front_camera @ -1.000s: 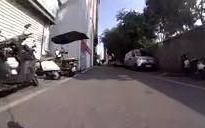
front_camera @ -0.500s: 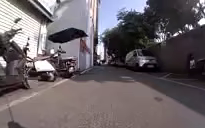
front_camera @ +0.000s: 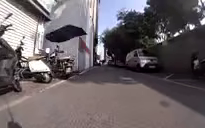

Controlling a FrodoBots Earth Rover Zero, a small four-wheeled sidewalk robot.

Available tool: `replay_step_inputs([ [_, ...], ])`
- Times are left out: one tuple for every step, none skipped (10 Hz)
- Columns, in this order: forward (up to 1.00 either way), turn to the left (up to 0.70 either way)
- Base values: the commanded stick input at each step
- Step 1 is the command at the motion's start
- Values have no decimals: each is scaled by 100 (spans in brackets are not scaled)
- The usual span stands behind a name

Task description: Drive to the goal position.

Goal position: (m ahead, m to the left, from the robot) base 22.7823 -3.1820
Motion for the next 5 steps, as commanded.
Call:
replay_step_inputs([
  [45,0],
  [45,0],
  [45,0],
  [45,0],
  [45,0],
])
